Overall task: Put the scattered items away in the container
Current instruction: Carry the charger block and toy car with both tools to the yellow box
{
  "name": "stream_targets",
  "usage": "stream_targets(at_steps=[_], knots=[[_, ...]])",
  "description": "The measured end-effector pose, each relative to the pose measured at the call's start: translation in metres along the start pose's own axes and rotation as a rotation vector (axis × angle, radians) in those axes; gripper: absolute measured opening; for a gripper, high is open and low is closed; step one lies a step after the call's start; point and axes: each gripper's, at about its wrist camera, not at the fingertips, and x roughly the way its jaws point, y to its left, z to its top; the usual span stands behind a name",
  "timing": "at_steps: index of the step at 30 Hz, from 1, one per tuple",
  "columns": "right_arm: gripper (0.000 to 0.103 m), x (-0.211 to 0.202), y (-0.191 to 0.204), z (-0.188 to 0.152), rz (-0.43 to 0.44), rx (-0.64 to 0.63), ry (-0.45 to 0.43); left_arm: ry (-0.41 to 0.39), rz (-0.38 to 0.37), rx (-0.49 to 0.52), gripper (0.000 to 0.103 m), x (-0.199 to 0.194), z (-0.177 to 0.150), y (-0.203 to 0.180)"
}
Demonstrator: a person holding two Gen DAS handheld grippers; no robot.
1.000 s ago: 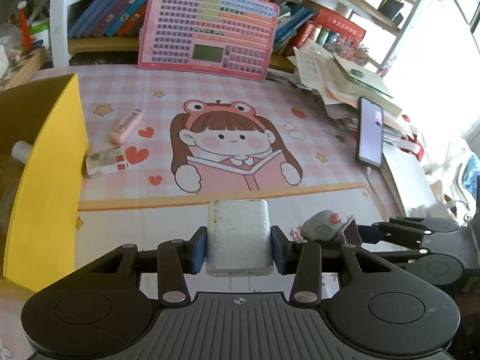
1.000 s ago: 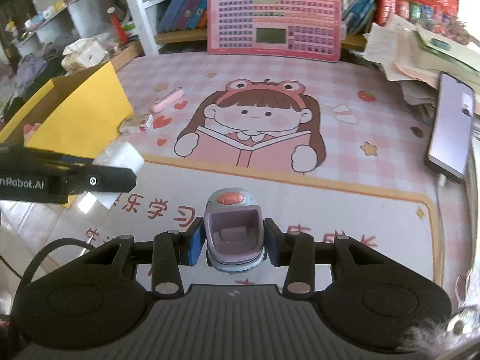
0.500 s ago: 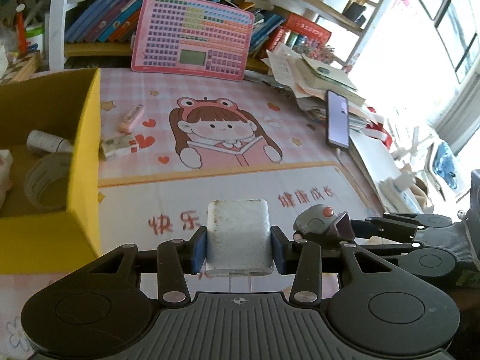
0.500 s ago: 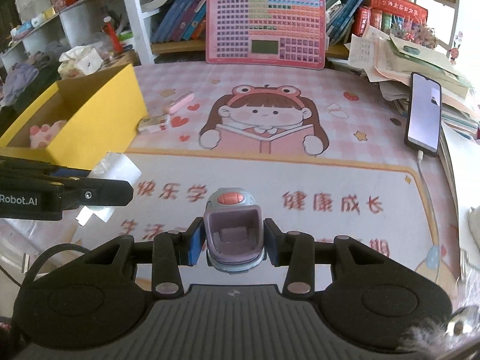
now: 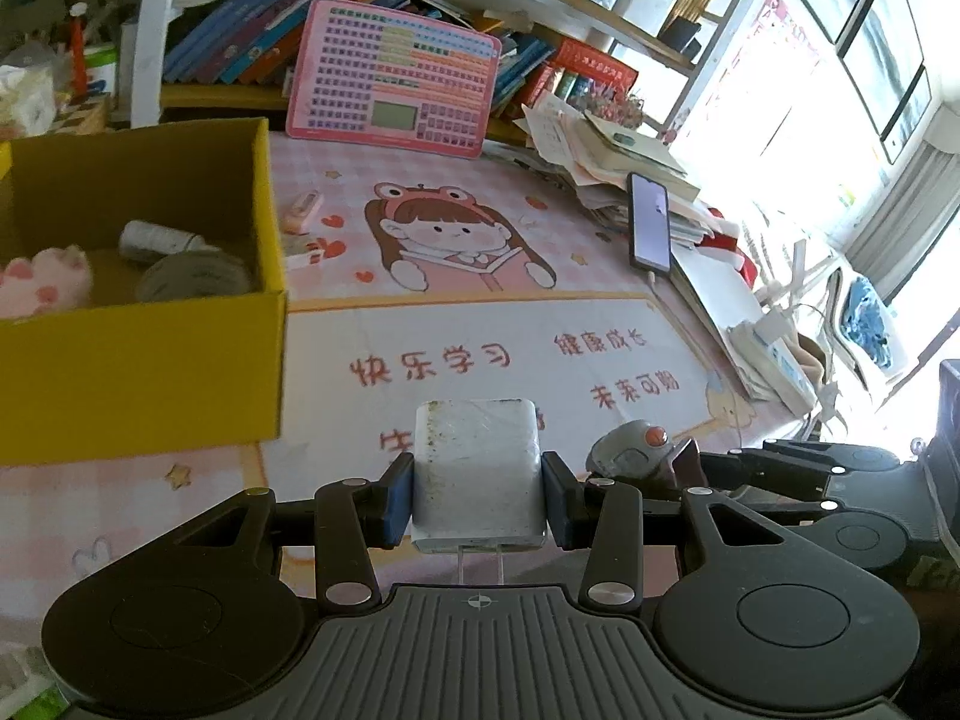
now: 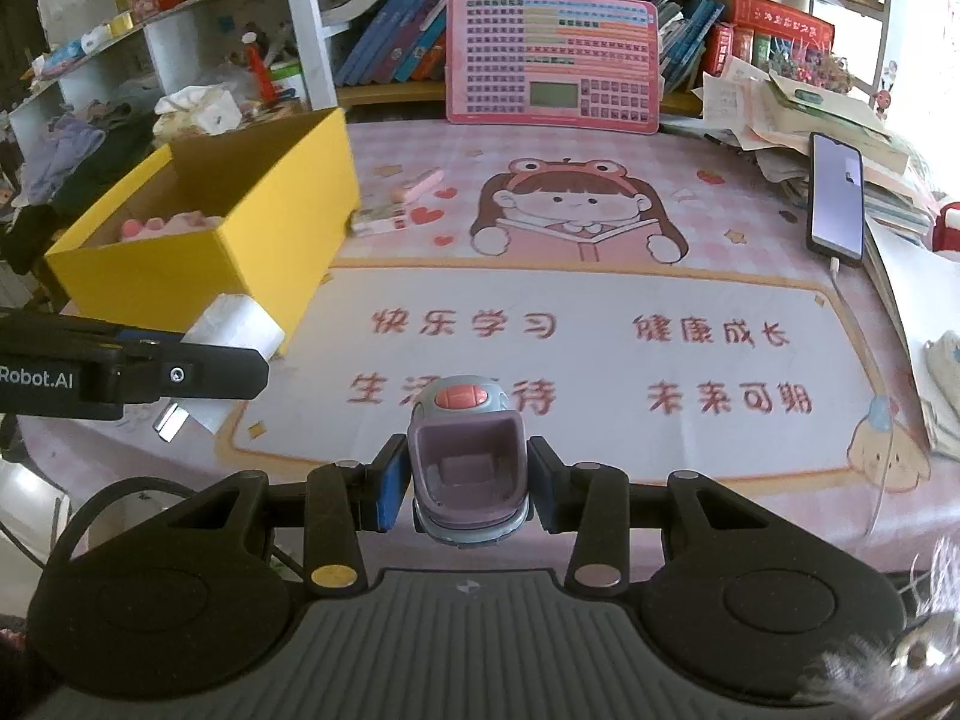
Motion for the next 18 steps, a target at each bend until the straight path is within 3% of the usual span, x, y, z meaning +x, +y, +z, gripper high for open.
stream_targets(at_steps=[18], knots=[[0.039, -0.007, 0.077, -0.014, 0.09, -0.102, 0.017, -0.017, 0.052, -0.085, 0.042, -0.056, -0.04, 0.048]])
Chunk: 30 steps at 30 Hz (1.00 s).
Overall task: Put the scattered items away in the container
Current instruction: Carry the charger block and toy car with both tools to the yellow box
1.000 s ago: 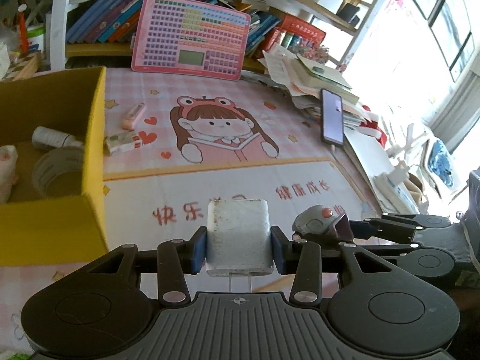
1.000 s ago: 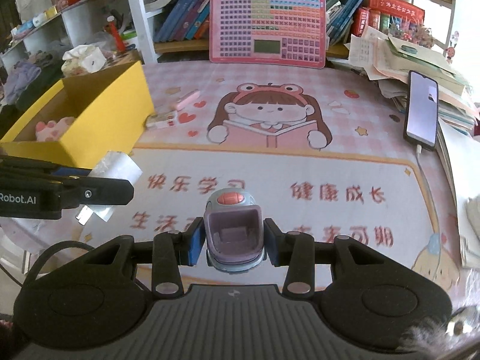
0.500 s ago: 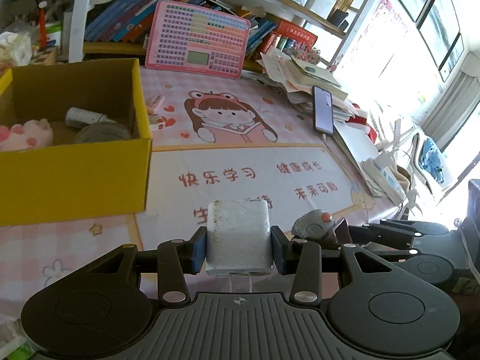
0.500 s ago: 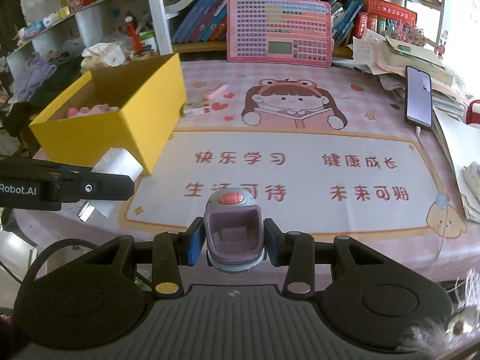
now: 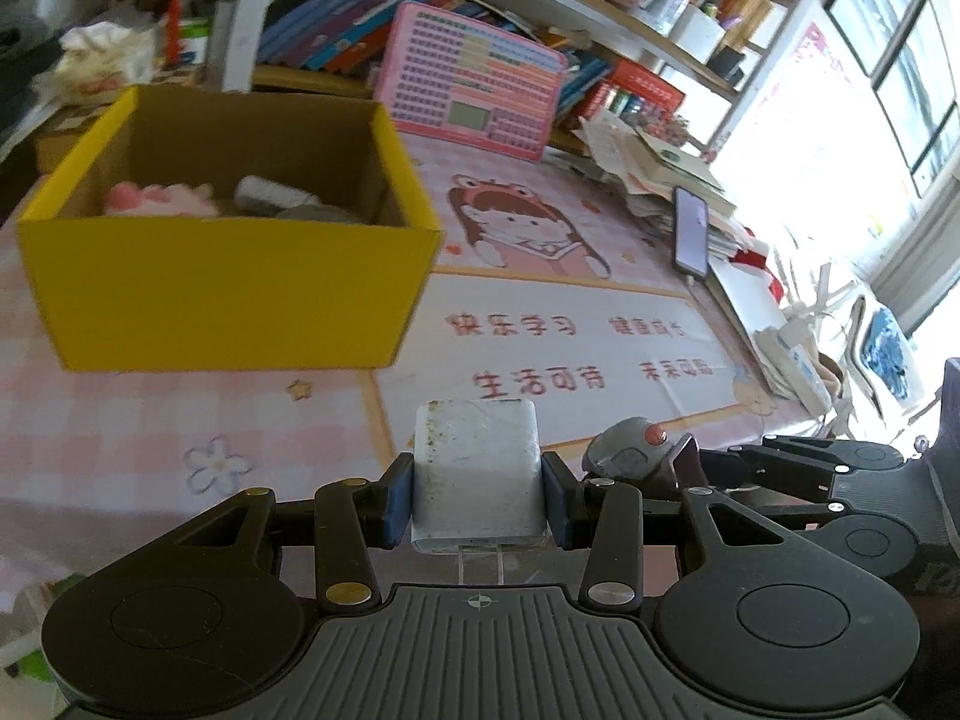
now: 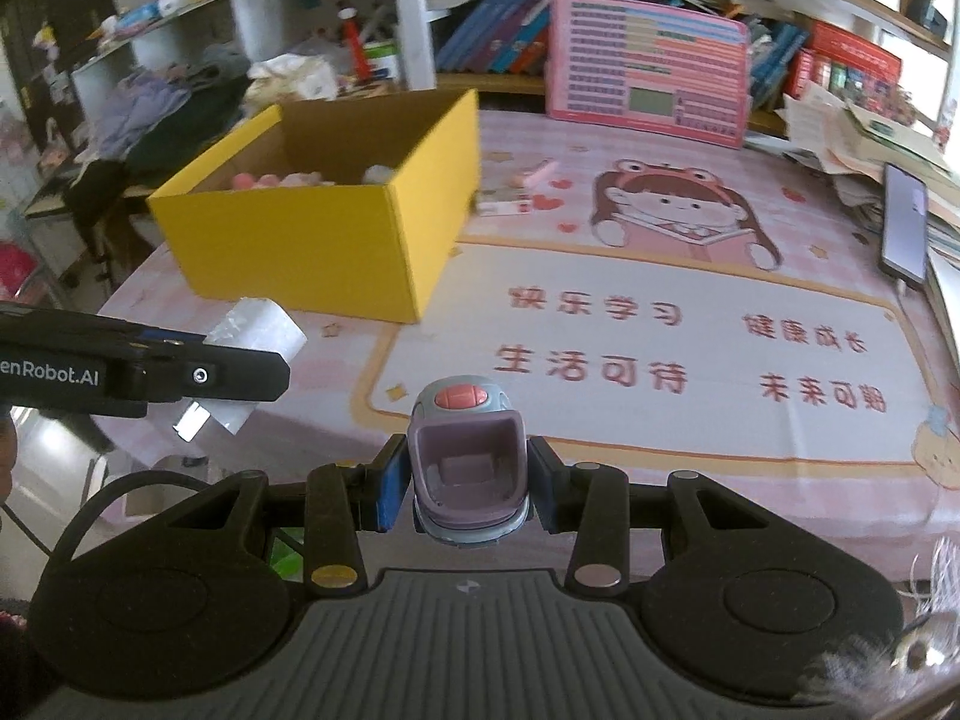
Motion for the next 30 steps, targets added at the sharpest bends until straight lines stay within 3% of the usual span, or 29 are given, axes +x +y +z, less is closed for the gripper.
stream_targets(at_steps=[16, 30], knots=[[0.039, 0.024, 0.052, 0.015, 0.116, -0.136, 0.031, -0.03, 0.094, -0.108, 0.042, -0.028, -0.012, 0.051], [0.039, 0.042, 0.08, 0.051, 0.215, -0.246, -0.021, -0.113, 0.193, -0.191, 0.042, -0.053, -0.002, 0.084]])
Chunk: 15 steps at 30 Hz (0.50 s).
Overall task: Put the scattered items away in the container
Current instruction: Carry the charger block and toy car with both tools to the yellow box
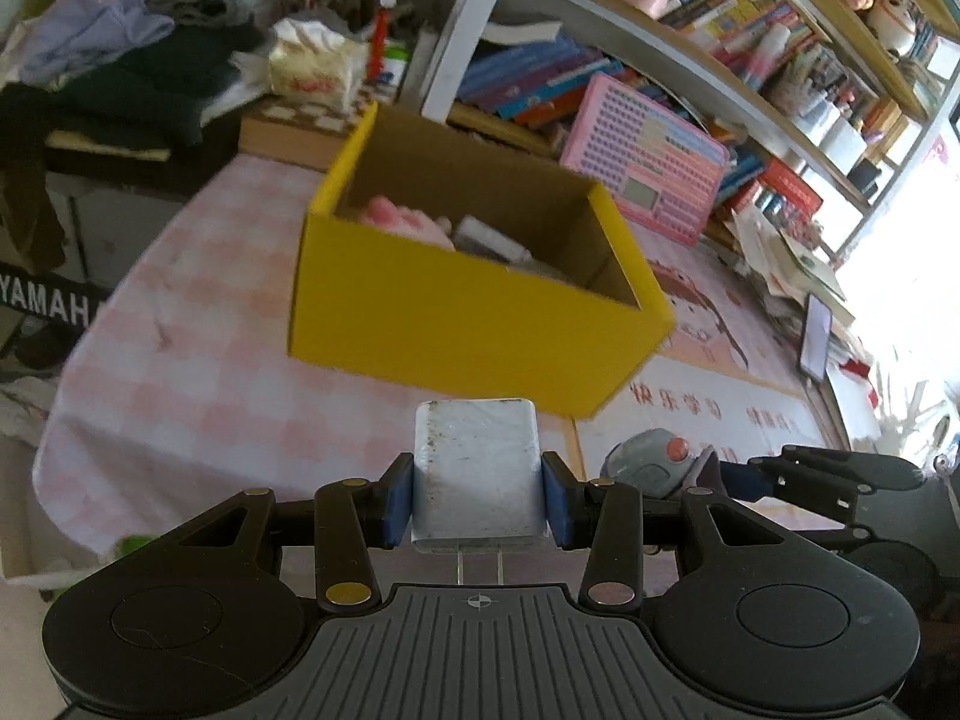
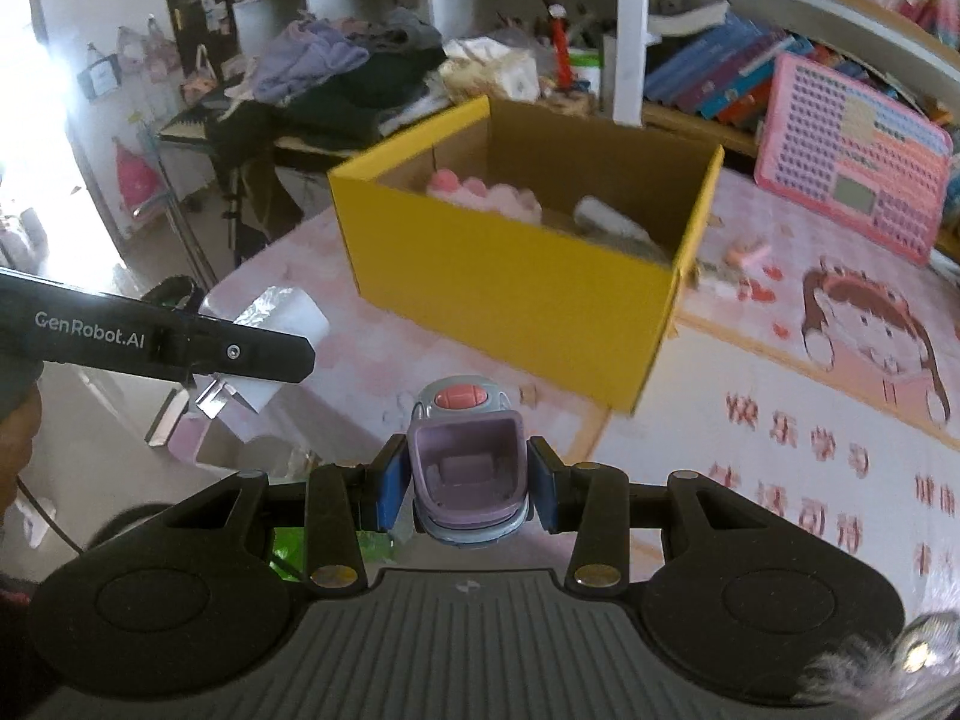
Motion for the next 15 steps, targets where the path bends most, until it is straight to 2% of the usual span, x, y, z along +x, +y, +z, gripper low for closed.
stream_targets(at_steps=[10, 15], knots=[[0.039, 0.009, -0.03, 0.07, -0.015, -0.031, -0.163, -0.142, 0.023, 0.043, 0.042, 0.012, 0.068, -0.005], [0.039, 0.038, -0.054, 0.107, -0.045, -0.062, -0.187, -0.183, 0.058, 0.098, 0.042, 0.04, 0.11, -0.013]])
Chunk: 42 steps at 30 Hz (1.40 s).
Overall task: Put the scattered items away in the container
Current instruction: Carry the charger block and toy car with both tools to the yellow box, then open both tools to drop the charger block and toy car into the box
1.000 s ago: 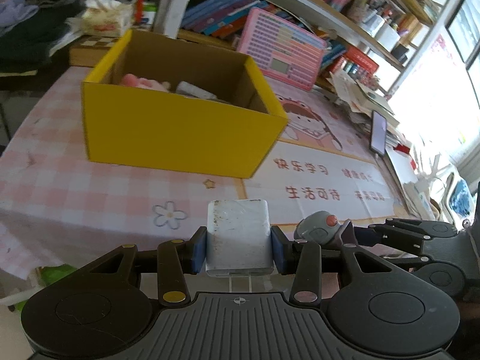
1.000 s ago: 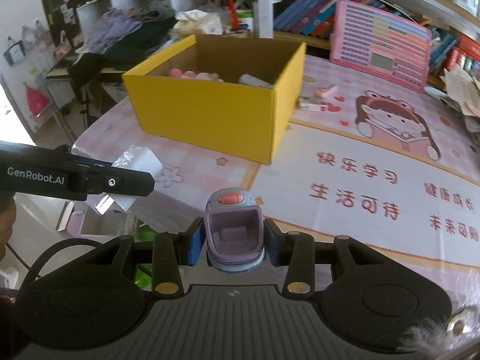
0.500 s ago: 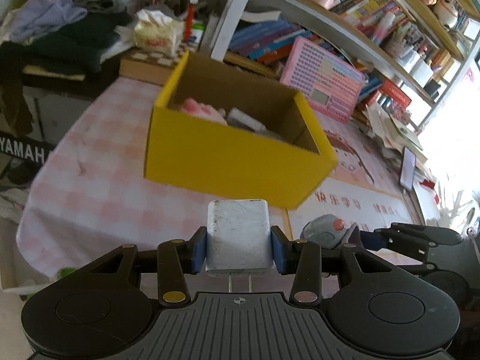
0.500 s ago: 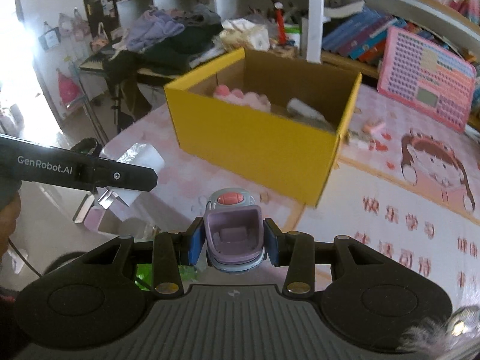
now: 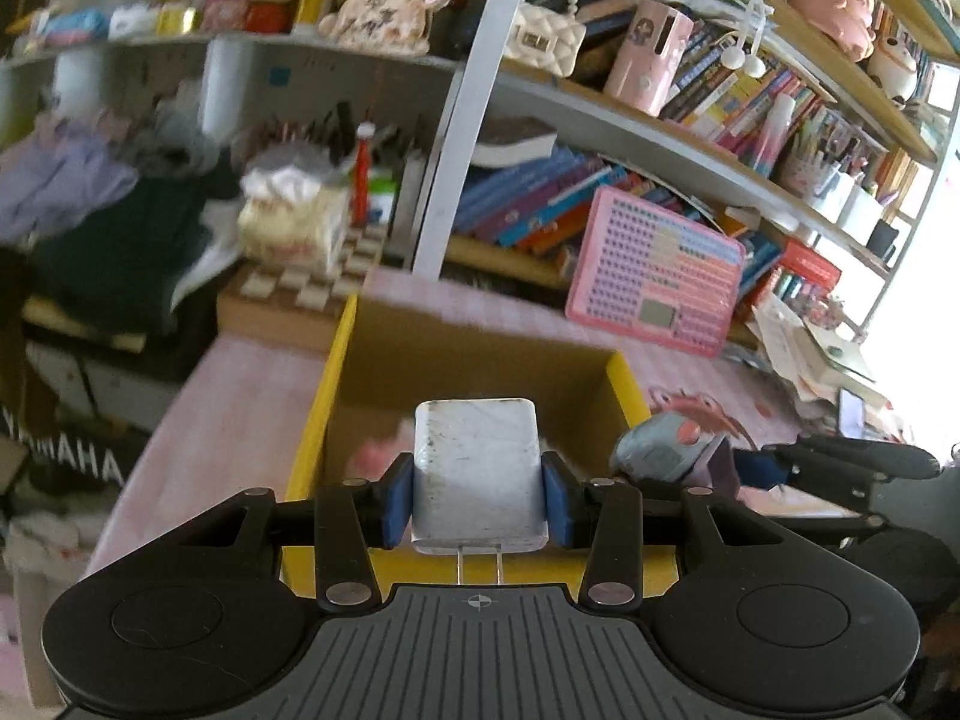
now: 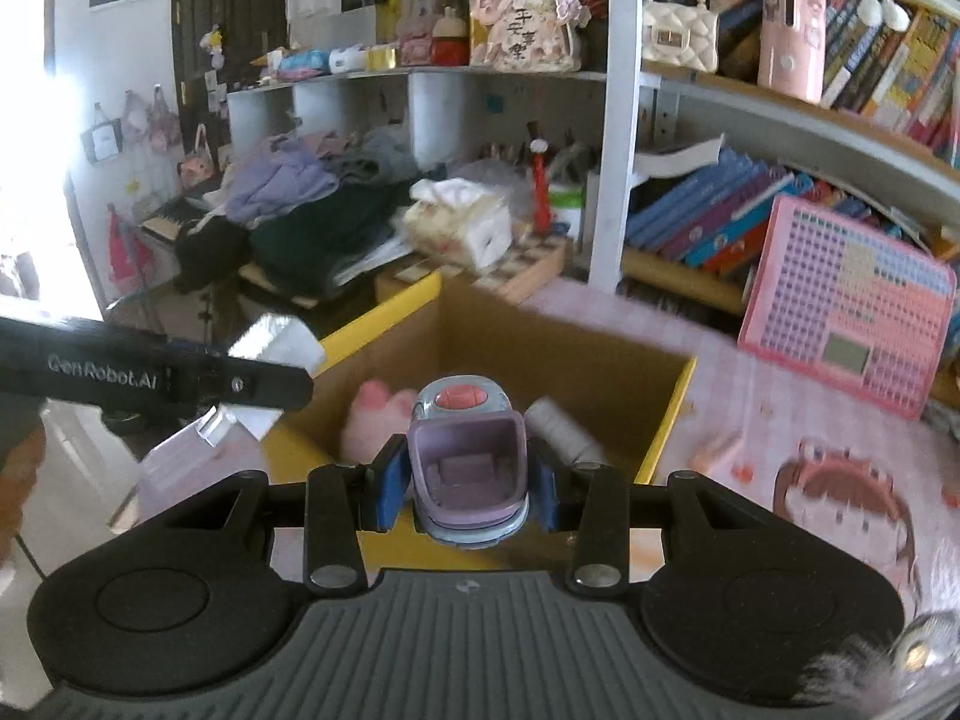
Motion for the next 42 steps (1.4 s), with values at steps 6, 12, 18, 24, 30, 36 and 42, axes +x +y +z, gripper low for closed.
stream_targets(at_steps=[6, 12, 18, 24, 30, 36, 42], knots=[[0.039, 0.071, -0.023, 0.016, -0.032, -0.106, 0.085, 0.067, 0.054, 0.096, 0.042, 0.071, 0.032, -0.006], [0.039, 0.135, -0.022, 0.025, -0.026, -0.273, 0.199, 0.201, 0.122, 0.144, 0.042, 0.141, 0.04, -0.003], [0.04, 0.162, -0.025, 0.031, 0.014, -0.346, 0.248, 0.296, 0.182, 0.2, 0.042, 0.176, 0.04, -0.005], [0.041, 0.172, -0.032, 0.032, 0.018, -0.342, 0.272, 0.25, 0.185, 0.181, 0.049, 0.173, 0.047, -0.01], [0.063, 0.16, -0.035, 0.038, 0.014, -0.309, 0.208, 0.157, 0.219, 0.196, 0.079, 0.151, 0.054, -0.019], [0.077, 0.119, -0.036, 0.047, -0.007, -0.214, 0.094, 0.0, 0.247, 0.167, 0.091, 0.1, 0.054, -0.028], [0.085, 0.059, -0.026, 0.052, -0.037, -0.131, -0.061, -0.171, 0.234, 0.195, 0.1, 0.037, 0.047, -0.033]])
